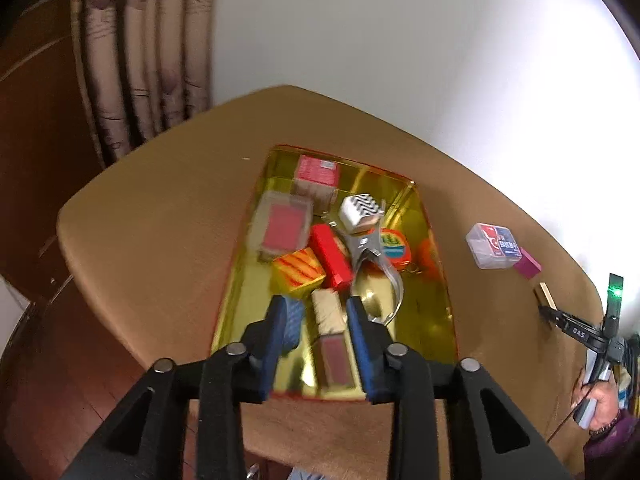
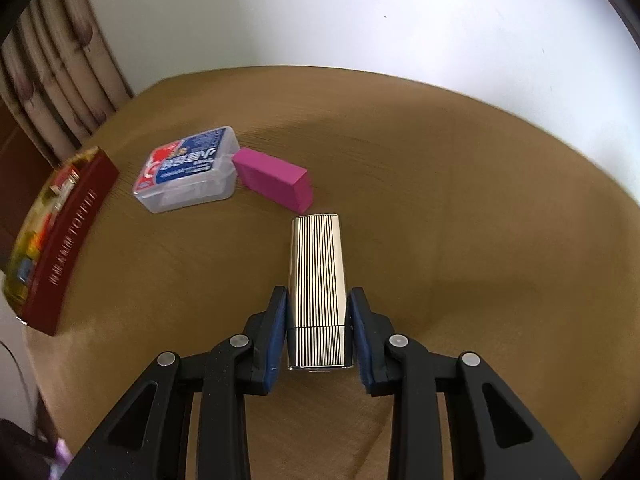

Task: Organize rigid objects
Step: 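Release the lip gloss in the tin while the right gripper lifts the gold lighter, then lower the gold lighter into the tin and open the right gripper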

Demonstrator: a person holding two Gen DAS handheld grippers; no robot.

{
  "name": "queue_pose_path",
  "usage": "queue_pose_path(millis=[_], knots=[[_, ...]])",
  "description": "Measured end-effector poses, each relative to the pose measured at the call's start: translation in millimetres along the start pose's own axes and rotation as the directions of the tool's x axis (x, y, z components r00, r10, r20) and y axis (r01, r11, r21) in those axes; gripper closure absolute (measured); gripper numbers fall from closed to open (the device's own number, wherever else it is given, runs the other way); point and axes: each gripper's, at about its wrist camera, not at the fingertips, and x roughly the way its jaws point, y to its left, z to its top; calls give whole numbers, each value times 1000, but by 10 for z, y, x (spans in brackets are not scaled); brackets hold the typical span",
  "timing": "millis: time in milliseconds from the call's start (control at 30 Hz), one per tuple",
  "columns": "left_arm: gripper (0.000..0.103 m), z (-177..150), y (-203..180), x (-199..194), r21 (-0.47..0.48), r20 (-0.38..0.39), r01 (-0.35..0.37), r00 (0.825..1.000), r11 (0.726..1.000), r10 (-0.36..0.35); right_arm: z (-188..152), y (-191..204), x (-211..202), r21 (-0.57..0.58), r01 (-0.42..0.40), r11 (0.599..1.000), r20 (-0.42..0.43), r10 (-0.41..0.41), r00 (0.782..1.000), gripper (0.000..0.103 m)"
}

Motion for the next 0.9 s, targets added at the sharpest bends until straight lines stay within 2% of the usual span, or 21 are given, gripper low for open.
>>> queue_pose_path(millis=[133, 300, 400, 567, 667, 833, 900], knots=[[66, -208, 111, -109, -30, 13, -35, 999, 999, 35, -105, -11, -92, 99, -82, 992, 11, 81, 997, 75], [66, -351, 224, -205, -36, 44, -84, 995, 996, 86, -151, 143, -301, 185, -235, 954, 65, 227, 972, 75], [66, -387, 279, -234, -44, 74, -106, 991, 993, 109, -109, 500, -436, 166, -324, 931, 86, 314, 946, 75], [66, -395, 309, -183, -52, 30, -55, 998, 997, 57, 111, 1361, -489, 88, -458, 885, 65, 454, 889, 75], [66, -396, 320, -206, -50, 34, -37, 999, 998, 39, 239, 1815, -469, 58, -522, 851, 37, 520, 853, 75], [66, -371, 415, -260, -97, 46, -1, 999, 995, 5, 402, 2417, -211, 16, -540, 842, -44, 540, 841, 75], [66, -372, 442, -255, -111, 39, 11, 999, 994, -7, 421, 2562, -69, 13, -534, 846, -83, 533, 842, 75]])
